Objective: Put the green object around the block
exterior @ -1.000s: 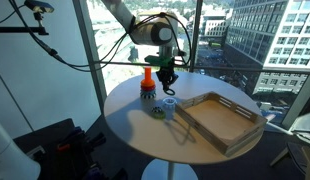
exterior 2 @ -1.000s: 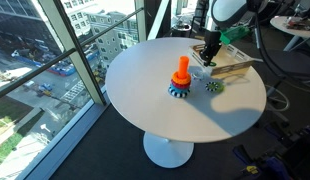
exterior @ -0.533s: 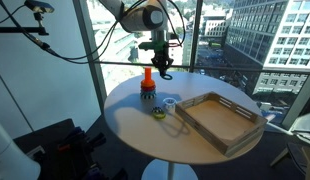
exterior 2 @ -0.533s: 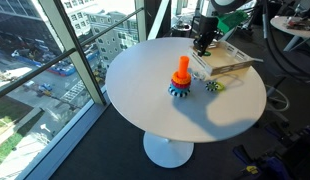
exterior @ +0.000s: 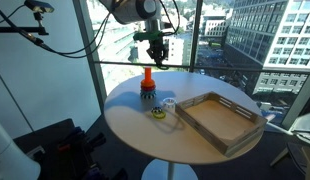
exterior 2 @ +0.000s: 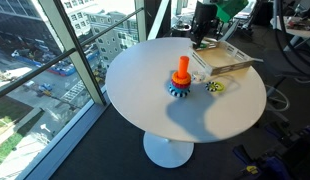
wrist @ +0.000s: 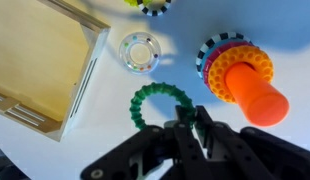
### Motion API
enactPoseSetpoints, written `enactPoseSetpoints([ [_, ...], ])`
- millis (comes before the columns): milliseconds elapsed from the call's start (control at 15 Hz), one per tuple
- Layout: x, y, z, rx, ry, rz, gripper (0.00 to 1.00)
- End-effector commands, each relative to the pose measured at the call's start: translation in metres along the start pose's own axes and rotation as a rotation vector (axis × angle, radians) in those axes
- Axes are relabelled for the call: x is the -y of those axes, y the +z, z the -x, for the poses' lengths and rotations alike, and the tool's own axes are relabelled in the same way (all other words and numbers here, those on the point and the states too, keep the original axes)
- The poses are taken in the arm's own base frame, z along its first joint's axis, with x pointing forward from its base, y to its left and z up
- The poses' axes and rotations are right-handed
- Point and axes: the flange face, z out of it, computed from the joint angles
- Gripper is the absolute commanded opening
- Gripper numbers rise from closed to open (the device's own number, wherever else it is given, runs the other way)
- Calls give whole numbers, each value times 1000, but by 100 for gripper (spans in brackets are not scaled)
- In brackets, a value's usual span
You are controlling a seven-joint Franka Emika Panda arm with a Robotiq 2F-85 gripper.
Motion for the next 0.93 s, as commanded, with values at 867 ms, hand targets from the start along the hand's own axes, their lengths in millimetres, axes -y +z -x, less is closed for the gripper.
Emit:
enactPoseSetpoints([
  [867,62,-35,26,-22,-199,-22,7],
])
